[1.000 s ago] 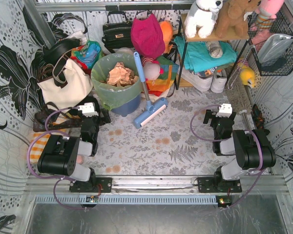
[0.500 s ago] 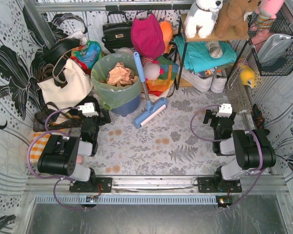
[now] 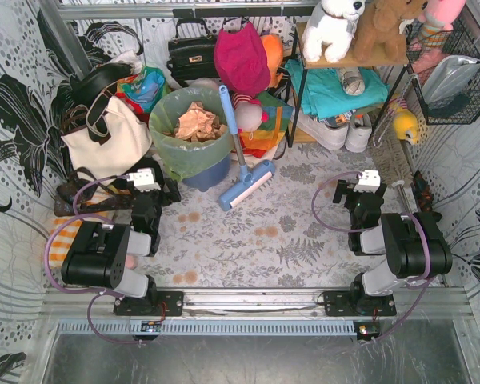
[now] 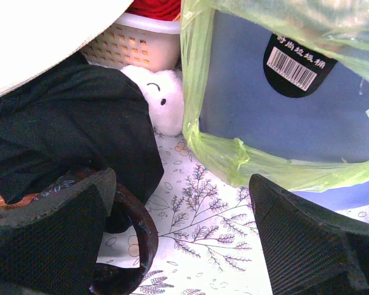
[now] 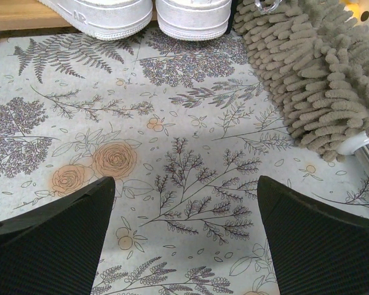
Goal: Tie the trash bag
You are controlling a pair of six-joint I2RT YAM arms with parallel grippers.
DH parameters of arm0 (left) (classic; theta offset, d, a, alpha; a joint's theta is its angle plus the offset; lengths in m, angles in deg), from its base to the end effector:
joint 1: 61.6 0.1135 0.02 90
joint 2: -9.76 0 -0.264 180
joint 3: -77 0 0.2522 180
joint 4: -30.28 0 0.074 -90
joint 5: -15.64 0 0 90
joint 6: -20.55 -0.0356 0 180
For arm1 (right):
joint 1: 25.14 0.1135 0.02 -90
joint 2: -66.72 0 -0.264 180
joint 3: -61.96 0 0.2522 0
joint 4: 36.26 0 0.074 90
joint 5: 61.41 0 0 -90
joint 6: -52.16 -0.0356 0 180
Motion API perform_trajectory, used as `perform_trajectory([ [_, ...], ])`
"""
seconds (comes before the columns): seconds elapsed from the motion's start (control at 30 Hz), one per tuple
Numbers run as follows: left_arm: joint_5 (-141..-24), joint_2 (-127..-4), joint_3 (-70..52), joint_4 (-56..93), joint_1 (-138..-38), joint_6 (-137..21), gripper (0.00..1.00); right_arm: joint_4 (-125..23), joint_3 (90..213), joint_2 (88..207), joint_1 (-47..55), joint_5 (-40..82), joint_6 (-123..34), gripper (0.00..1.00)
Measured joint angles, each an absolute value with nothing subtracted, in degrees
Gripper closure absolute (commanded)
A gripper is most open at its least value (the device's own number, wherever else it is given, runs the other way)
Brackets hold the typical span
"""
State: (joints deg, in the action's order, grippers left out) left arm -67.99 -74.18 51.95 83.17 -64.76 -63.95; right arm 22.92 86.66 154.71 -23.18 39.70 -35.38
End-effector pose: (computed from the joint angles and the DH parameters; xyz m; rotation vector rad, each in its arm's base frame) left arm 0.2311 -0.0088 0.1487 -0.1180 1.6708 -0.0209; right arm 0.2328 0.0011 0.1442 0.0849 1.6416 -0.1659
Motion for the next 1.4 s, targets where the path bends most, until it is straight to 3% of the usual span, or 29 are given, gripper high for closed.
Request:
perform_trajectory([
  [0.43, -67.5, -73.3, 51.8, 81.6, -64.8, -63.8, 0.02, 21.0, 86.7, 153.2, -23.2, 40.4, -35.4, 0.03],
  [0.87, -54.6, -55.6, 39.6, 52.6, -64.8, -56.1, 0.02, -4.1, 94.9, 133.9, -23.2, 39.9, -38.0, 0.03],
  [1.1, -47.1, -46.2, 31.7, 33.0, -64.8, -49.0, 0.02, -10.9, 97.7, 127.1, -23.2, 27.9, -41.6, 0.02],
  [1.4, -51.1, -45.7, 14.0, 14.4, -64.8, -47.4, 0.02, -12.6, 105.7, 128.3, -23.0, 7.2, -48.1, 0.07],
])
